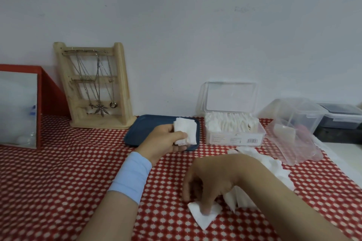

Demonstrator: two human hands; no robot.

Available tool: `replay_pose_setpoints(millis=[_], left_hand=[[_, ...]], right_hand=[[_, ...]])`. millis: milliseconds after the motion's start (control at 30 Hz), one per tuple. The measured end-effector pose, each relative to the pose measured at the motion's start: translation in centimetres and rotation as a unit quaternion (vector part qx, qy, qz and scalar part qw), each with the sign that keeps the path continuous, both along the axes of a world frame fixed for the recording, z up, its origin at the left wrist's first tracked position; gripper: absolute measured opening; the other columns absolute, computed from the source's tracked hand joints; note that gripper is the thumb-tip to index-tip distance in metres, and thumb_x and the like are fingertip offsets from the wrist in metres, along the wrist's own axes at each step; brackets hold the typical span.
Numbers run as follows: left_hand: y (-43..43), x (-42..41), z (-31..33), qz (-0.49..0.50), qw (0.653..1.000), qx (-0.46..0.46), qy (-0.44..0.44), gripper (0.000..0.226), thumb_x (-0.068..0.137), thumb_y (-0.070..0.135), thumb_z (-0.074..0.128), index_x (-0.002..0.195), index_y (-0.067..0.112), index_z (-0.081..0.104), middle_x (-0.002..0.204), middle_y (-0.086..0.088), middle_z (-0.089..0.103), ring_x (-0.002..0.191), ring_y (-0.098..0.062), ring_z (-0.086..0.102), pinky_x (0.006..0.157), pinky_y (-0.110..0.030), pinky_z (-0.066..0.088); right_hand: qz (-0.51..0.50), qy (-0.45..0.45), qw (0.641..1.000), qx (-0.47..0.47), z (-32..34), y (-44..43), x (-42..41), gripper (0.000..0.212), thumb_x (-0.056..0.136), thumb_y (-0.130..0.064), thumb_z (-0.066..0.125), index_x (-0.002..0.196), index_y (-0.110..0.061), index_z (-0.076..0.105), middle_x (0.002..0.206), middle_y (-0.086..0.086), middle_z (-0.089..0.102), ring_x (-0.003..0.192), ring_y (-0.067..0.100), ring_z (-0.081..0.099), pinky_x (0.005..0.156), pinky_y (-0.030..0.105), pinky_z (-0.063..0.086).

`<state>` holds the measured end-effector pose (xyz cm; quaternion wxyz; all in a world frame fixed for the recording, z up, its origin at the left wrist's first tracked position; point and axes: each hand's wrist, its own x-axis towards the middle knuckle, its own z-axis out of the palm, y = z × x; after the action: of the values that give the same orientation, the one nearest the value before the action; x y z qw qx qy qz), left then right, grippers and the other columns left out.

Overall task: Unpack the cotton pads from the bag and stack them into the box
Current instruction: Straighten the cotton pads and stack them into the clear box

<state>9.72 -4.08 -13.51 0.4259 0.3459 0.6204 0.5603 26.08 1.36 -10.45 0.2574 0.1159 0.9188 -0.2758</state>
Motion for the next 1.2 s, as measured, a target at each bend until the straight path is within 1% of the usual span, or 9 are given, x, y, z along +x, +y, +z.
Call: replay_pose_setpoints(millis=[133, 233, 300, 367, 433, 533, 833, 1067, 1200], left_hand=[[0.2, 0.1, 0.0, 0.011, 1.0, 0.004, -0.025, 0.027, 0.098, 0.013, 0.063, 0.124, 0.006, 0.064, 0.12, -0.013, 0.071, 0.108, -0.026, 0.071, 0.079, -0.03, 0.062], [0.3, 0.1, -0.1, 0.025, 0.999, 0.012, -0.034, 0.023, 0.099, 0.014, 0.062, 0.119, 0.004, 0.069, 0.115, -0.014, 0.074, 0.105, -0.027, 0.073, 0.074, -0.03, 0.062], [0.3, 0.1, -0.3, 0.032, 0.999, 0.015, -0.008, 0.021, 0.098, 0.016, 0.063, 0.114, 0.006, 0.072, 0.109, -0.011, 0.077, 0.101, -0.025, 0.074, 0.075, -0.031, 0.061], [0.4, 0.3, -0.3, 0.028, 0.999, 0.015, -0.005, 0.02, 0.098, 0.019, 0.066, 0.112, 0.008, 0.074, 0.106, -0.009, 0.078, 0.098, -0.022, 0.075, 0.08, -0.034, 0.061], [0.6, 0.8, -0.4, 0.012, 0.999, 0.023, -0.048, 0.018, 0.096, 0.017, 0.068, 0.111, 0.007, 0.074, 0.108, -0.011, 0.078, 0.102, -0.025, 0.075, 0.087, -0.039, 0.061], [0.8, 1.6, -0.4, -0.002, 0.996, 0.034, -0.082, 0.016, 0.097, 0.011, 0.066, 0.11, 0.006, 0.072, 0.109, -0.013, 0.078, 0.103, -0.027, 0.075, 0.091, -0.042, 0.06], [1.0, 2.3, -0.5, 0.011, 0.994, 0.028, -0.104, 0.019, 0.099, 0.015, 0.063, 0.114, 0.006, 0.072, 0.106, -0.012, 0.078, 0.099, -0.025, 0.076, 0.081, -0.033, 0.062], [0.8, 2.9, -0.1, -0.018, 0.994, 0.025, -0.109, 0.024, 0.102, 0.015, 0.058, 0.117, 0.0, 0.069, 0.109, -0.018, 0.077, 0.102, -0.029, 0.075, 0.085, -0.038, 0.062], [0.8, 3.6, 0.5, -0.029, 0.989, 0.02, -0.142, 0.041, 0.102, 0.038, 0.057, 0.121, 0.005, 0.069, 0.109, -0.018, 0.077, 0.102, -0.03, 0.075, 0.088, -0.042, 0.061]], right_hand=[[-0.021, 0.011, 0.999, 0.03, 0.4, 0.2, 0.5, 0.023, 0.085, -0.022, 0.077, 0.108, -0.02, 0.077, 0.09, -0.017, 0.068, 0.087, 0.002, 0.062, 0.078, 0.019, 0.048], [-0.068, 0.116, 0.991, 0.006, 0.9, 1.1, 1.2, 0.012, 0.087, -0.025, 0.076, 0.099, -0.026, 0.076, 0.089, -0.016, 0.07, 0.084, 0.002, 0.064, 0.081, 0.021, 0.05], [-0.176, 0.25, 0.95, -0.058, 1.0, 2.1, 1.4, 0.006, 0.086, -0.019, 0.077, 0.09, -0.024, 0.075, 0.082, -0.012, 0.072, 0.075, 0.001, 0.065, 0.076, 0.019, 0.052], [-0.295, 0.355, 0.88, -0.114, 1.0, 2.9, 1.5, 0.007, 0.088, -0.011, 0.074, 0.091, -0.018, 0.075, 0.075, -0.009, 0.069, 0.062, 0.0, 0.062, 0.061, 0.016, 0.049], [-0.388, 0.394, 0.818, -0.156, 0.9, 3.2, 1.5, 0.011, 0.09, -0.006, 0.071, 0.094, -0.015, 0.075, 0.065, -0.009, 0.067, 0.05, 0.002, 0.055, 0.048, 0.015, 0.042], [-0.463, 0.397, 0.776, -0.163, 0.6, 3.5, 1.4, 0.009, 0.086, -0.006, 0.075, 0.079, -0.012, 0.074, 0.054, -0.002, 0.063, 0.043, 0.009, 0.05, 0.04, 0.018, 0.036], [-0.479, 0.409, 0.762, -0.151, 0.7, 3.7, 1.3, 0.03, 0.08, -0.013, 0.083, 0.056, -0.015, 0.065, 0.052, 0.0, 0.057, 0.038, 0.006, 0.047, 0.039, 0.013, 0.036], [-0.483, 0.377, 0.79, -0.032, 0.3, 4.3, 1.2, 0.016, 0.076, -0.021, 0.086, 0.069, -0.02, 0.071, 0.065, -0.009, 0.067, 0.049, -0.001, 0.056, 0.049, 0.014, 0.042], [-0.479, 0.377, 0.793, -0.023, 0.4, 4.4, 1.8, 0.018, 0.074, -0.023, 0.087, 0.079, -0.015, 0.072, 0.068, -0.007, 0.066, 0.048, 0.002, 0.053, 0.049, 0.018, 0.042]])
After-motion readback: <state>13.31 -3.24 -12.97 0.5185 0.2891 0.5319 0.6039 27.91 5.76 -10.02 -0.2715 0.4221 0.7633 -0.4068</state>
